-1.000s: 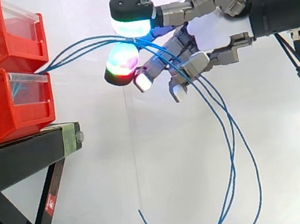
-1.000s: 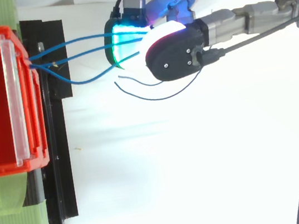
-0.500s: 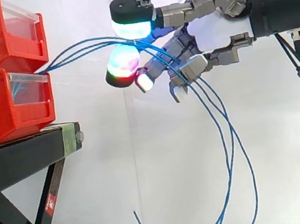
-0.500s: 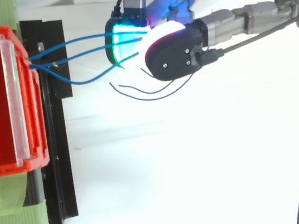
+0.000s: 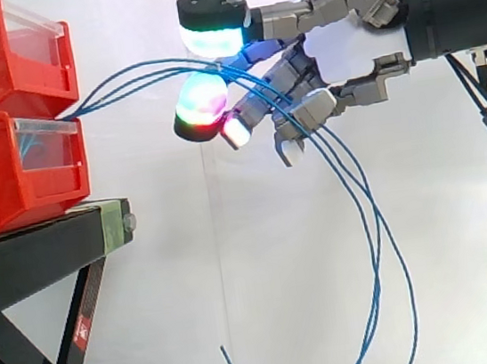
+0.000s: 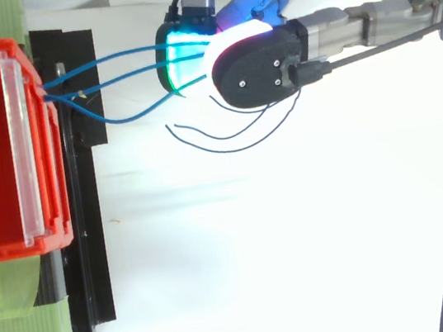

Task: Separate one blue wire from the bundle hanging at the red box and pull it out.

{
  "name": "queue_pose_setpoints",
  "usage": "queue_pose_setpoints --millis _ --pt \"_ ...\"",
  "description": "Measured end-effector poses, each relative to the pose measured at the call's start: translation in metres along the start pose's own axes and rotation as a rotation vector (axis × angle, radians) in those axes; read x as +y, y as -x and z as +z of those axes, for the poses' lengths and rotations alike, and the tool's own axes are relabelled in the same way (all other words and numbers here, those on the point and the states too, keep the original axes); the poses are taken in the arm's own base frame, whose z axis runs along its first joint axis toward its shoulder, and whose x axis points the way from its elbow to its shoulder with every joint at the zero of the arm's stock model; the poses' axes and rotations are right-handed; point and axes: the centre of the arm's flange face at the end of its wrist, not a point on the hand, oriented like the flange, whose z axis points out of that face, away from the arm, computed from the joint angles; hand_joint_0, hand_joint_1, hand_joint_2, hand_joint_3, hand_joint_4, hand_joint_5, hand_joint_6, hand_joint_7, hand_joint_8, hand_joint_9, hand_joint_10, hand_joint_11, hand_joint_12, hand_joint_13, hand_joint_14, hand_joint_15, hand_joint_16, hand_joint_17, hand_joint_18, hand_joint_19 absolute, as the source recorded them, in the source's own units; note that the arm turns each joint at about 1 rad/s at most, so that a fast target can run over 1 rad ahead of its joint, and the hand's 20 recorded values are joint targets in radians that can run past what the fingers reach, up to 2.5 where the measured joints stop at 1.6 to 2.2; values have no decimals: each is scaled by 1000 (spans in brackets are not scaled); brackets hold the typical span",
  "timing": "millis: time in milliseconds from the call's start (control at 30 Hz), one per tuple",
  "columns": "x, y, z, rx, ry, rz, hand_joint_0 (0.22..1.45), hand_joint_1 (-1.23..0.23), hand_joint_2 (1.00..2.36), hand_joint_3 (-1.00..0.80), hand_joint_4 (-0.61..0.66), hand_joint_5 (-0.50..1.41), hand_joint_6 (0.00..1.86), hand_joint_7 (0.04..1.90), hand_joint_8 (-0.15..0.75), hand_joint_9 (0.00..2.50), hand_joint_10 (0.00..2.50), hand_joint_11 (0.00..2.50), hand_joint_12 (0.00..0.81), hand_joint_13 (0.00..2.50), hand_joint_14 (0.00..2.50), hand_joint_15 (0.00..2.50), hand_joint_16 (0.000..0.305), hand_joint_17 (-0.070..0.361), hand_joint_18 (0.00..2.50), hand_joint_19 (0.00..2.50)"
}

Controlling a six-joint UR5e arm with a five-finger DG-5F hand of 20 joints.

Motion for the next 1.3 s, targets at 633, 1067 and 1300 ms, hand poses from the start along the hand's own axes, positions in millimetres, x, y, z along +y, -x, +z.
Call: queue_pose_setpoints --millis 633,1067,1300 --pt "0 0 0 -2 -1 1 668 -700 1025 -205 243 -124 543 1297 295 875 18 1036 307 1169 561 1699 52 117 825 1071" --pt "0 0 0 -3 -1 0 597 -717 1008 -408 238 -143 587 1233 290 826 19 1030 314 1114 573 1684 51 116 779 1090" --pt "0 0 0 -2 -1 -1 603 -464 1005 -448 244 -133 585 1237 303 874 18 1020 309 1149 578 1682 51 114 805 1097"
